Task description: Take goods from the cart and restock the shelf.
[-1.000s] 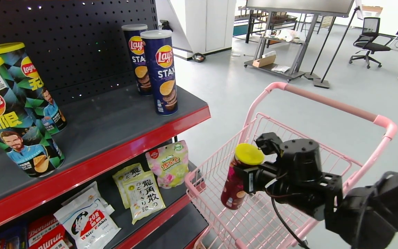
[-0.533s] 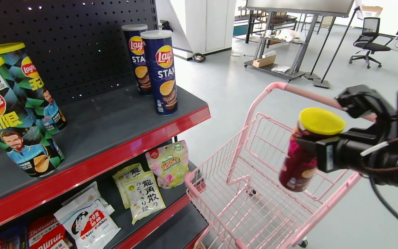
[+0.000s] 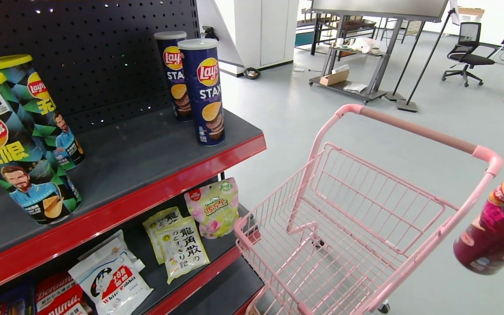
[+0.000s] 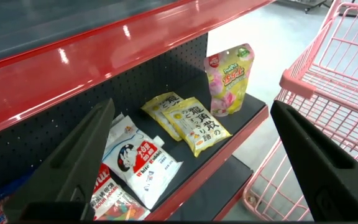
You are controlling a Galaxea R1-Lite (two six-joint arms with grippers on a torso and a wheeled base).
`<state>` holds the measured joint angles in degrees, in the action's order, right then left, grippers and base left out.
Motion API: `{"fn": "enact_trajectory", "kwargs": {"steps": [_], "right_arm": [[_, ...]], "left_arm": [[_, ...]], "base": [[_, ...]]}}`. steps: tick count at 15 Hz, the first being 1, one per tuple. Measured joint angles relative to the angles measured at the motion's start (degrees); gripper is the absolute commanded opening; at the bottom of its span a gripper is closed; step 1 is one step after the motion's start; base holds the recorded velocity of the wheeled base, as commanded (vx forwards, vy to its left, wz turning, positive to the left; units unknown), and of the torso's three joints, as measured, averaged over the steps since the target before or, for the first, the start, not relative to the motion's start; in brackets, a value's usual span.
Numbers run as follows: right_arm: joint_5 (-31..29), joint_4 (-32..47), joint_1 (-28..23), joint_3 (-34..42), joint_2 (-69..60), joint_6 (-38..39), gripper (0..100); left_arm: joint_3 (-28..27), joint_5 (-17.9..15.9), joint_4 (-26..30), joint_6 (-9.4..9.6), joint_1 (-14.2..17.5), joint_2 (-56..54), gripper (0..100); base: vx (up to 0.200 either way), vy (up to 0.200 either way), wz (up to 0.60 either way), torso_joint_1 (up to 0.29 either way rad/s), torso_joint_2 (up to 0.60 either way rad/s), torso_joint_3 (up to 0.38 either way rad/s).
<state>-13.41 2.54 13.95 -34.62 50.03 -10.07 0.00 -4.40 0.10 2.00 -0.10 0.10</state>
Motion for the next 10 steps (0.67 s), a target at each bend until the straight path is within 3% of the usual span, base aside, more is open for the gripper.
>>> {"fn": "enact_trajectory", "kwargs": {"steps": [4, 10], "right_arm": [[-0.3, 0.5, -1.1, 1.4, -4.9, 0.0, 0], [-0.3, 0.4, -1.5, 5.4, -9.2, -0.6, 0]], "left_arm": [[0.0, 0.0, 0.0, 0.0, 0.0, 0.0, 100], [0.0, 0.0, 0.0, 0.0, 0.0, 0.0, 100]], "base": [[0.0, 0.0, 0.0, 0.046, -0.12, -0.077], [0.0, 0.0, 0.0, 0.208, -0.54, -0.33]]}}
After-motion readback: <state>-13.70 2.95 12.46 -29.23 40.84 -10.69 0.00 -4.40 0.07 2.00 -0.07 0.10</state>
